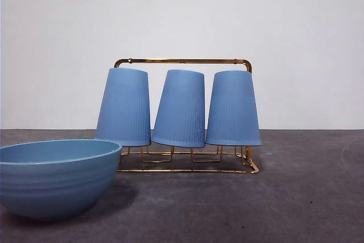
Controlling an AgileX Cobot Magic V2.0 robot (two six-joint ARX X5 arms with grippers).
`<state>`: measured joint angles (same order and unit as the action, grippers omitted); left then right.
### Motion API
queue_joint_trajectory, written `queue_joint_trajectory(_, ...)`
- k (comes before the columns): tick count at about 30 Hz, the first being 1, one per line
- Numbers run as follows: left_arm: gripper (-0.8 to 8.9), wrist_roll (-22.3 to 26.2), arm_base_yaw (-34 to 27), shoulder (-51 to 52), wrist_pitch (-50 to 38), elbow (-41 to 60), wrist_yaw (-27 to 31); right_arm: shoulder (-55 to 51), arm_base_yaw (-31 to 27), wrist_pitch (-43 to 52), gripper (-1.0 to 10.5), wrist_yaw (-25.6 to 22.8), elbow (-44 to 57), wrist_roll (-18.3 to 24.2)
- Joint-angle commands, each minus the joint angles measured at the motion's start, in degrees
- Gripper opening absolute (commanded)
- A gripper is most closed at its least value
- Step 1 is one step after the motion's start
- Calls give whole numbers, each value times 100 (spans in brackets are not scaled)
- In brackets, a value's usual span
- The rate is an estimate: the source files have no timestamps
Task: Right arm lift cup from the cupboard, then place it on the right of the bowl
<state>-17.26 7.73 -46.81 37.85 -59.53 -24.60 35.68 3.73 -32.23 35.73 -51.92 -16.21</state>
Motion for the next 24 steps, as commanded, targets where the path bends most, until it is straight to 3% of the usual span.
queue_joint_trajectory(1, 9, 824, 122, -299, 415, -531, -157, 315, 103, -289, 12, 208, -365, 673)
queue_joint_trajectory(9, 10, 2024, 592, -527, 656, -907, -153, 994, 400, -1449, 12, 411, -754, 1757)
queue_joint_trajectory(17, 196, 2068, 697, -527, 758, -909, -151, 1032, 474, -1416, 36, 326, -754, 1797)
queue_joint_trajectory(19, 279, 2065, 697, -527, 758, -909, -153, 1032, 476, -1399, 152, 328, -754, 1786)
queue_joint_trajectory(22, 452, 2048, 704, -527, 756, -909, -153, 1032, 479, -1386, 419, 328, -754, 1648)
queue_joint_trajectory(24, 533, 1976, 726, -527, 750, -907, -153, 1032, 479, -1384, 502, 328, -754, 1519)
